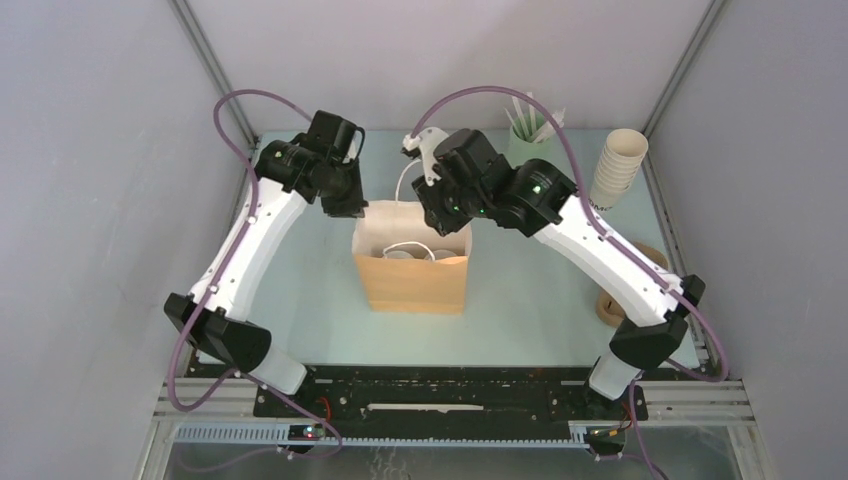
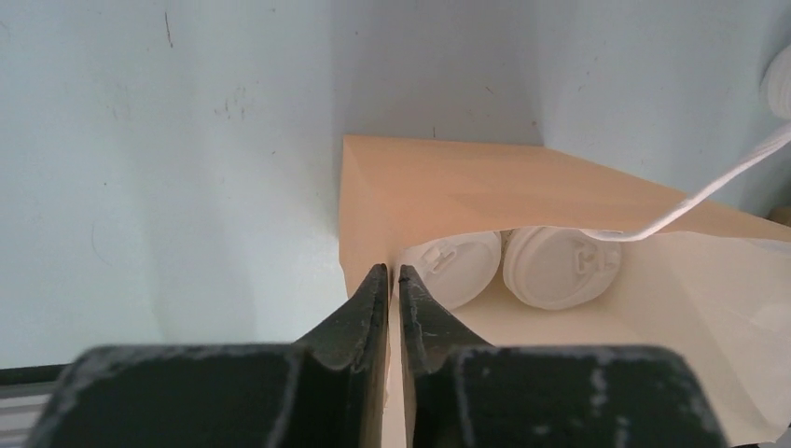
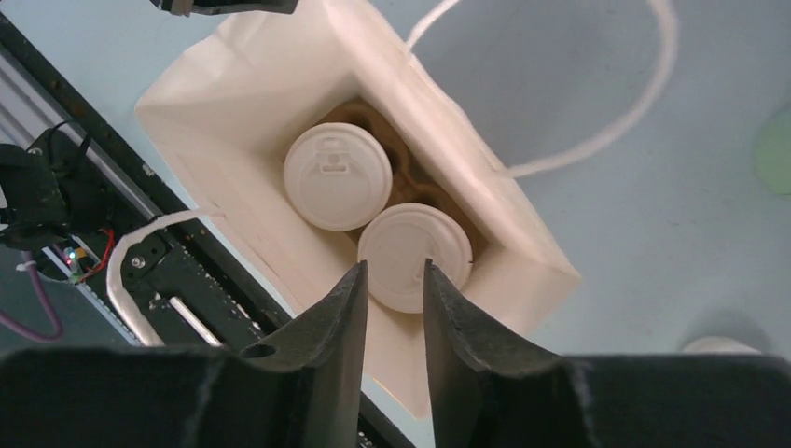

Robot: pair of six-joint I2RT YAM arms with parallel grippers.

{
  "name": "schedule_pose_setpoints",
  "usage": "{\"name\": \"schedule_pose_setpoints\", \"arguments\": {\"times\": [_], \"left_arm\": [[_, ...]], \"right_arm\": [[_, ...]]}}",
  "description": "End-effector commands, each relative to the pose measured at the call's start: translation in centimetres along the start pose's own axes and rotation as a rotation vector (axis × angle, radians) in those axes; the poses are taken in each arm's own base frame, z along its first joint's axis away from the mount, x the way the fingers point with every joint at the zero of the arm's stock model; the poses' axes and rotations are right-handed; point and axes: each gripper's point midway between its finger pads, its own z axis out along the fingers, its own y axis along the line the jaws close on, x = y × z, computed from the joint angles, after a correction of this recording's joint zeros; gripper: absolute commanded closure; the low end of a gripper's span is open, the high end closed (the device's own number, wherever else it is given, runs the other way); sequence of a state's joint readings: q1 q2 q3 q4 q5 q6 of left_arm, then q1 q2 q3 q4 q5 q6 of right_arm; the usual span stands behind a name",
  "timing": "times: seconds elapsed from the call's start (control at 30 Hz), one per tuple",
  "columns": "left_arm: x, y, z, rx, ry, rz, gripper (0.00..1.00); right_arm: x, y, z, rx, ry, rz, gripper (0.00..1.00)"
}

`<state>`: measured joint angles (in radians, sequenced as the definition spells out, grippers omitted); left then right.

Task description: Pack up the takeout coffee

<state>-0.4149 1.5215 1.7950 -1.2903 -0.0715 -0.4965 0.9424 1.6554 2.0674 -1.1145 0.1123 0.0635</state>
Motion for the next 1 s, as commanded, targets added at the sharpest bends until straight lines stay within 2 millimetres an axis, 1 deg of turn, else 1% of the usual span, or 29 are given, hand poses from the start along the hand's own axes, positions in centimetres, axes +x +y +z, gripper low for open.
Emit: {"name": "schedule_pose_setpoints", "arguments": {"times": [0.0,0.1,0.13,0.27,0.37,0.43,0.47,0.57,0.63,0.67,0.7,0.77,0.87,0.97], "left_arm": [[-2.1,-1.1,-1.3,0.024,-0.119,0.062,0.89],[-2.2,-1.3,-2.0,0.042,-0.16,0.07,0.99],[-1.9,-1.2,-2.2,0.042,-0.167,0.071,1.0],[-1.5,-1.3,-2.7,0.079,-0.238,0.066,1.0],[-0.7,-1.3,-3.0,0.122,-0.294,0.069,1.0],[0.3,-1.1,-2.4,0.15,-0.32,0.074,1.0],[0.3,-1.1,-3.0,0.172,-0.354,0.065,1.0],[2.0,-0.6,-2.7,0.214,-0.381,0.045,1.0],[2.8,-0.5,-2.9,0.247,-0.399,0.027,1.0],[3.2,-0.3,-2.9,0.256,-0.399,0.018,1.0],[3.7,-0.4,-3.1,0.276,-0.404,0.013,1.0],[4.6,-0.6,-2.9,0.309,-0.394,0.01,1.0],[5.8,-1.0,-3.0,0.352,-0.389,0.012,1.0],[7.0,-0.8,-3.1,0.366,-0.394,0.005,1.0]], "right_arm": [[-1.2,1.8,1.9,-0.086,-0.052,-0.062,0.67],[-0.5,3.2,2.7,-0.127,-0.035,-0.077,0.71],[0.0,4.0,2.8,-0.159,-0.029,-0.107,0.72],[2.0,6.5,3.5,-0.22,-0.016,-0.186,0.73],[3.2,7.9,3.6,-0.242,-0.02,-0.233,0.73],[4.0,8.8,3.7,-0.257,-0.022,-0.245,0.73],[4.5,9.3,3.8,-0.271,-0.018,-0.248,0.73],[5.8,10.9,3.8,-0.303,0.011,-0.266,0.74],[6.8,12.3,3.6,-0.331,0.027,-0.289,0.73],[7.1,12.6,3.7,-0.323,0.03,-0.294,0.73],[7.2,12.9,3.6,-0.322,0.031,-0.293,0.73],[6.8,12.4,3.5,-0.275,0.013,-0.283,0.73],[6.2,12.4,3.2,-0.251,-0.016,-0.258,0.72],[6.2,13.5,3.0,-0.287,-0.033,-0.244,0.71]]}}
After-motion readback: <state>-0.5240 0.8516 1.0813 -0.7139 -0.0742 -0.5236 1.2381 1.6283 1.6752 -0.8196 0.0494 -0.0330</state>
